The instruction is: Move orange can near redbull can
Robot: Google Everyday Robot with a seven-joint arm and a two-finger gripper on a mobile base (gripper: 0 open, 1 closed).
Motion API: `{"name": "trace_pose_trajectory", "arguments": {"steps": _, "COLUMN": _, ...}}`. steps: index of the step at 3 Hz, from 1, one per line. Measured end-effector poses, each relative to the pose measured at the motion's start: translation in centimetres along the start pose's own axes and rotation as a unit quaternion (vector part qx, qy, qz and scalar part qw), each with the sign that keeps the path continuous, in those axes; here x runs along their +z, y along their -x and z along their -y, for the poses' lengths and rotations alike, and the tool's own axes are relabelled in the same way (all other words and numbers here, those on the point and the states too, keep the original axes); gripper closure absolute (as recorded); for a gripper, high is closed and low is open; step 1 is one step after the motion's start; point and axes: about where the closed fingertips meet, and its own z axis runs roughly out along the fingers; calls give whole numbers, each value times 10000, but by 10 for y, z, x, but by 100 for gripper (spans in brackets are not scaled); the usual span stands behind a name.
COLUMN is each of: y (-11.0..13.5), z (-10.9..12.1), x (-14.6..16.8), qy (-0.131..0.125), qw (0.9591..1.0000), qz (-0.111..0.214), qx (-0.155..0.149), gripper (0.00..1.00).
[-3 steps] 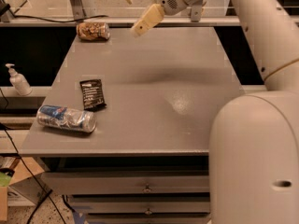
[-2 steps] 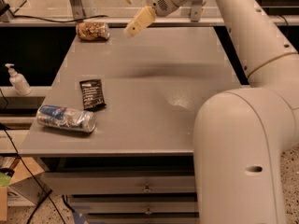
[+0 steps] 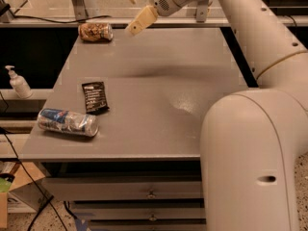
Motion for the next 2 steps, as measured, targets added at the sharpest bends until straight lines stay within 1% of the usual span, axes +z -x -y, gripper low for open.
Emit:
{"name": "trace_pose_trajectory", "arguments": {"steps": 1, "y": -1, "z": 5, "x": -14, "qy": -350, "qw": 9991, "qz": 142, "qx": 192, "gripper": 0}}
{"name": "trace_pose_trajectory", "arguments": {"steps": 2, "y": 6, "z": 8, "x": -5, "qy": -664, "qw": 9966, "qz": 401, "qx": 277, "gripper": 0}}
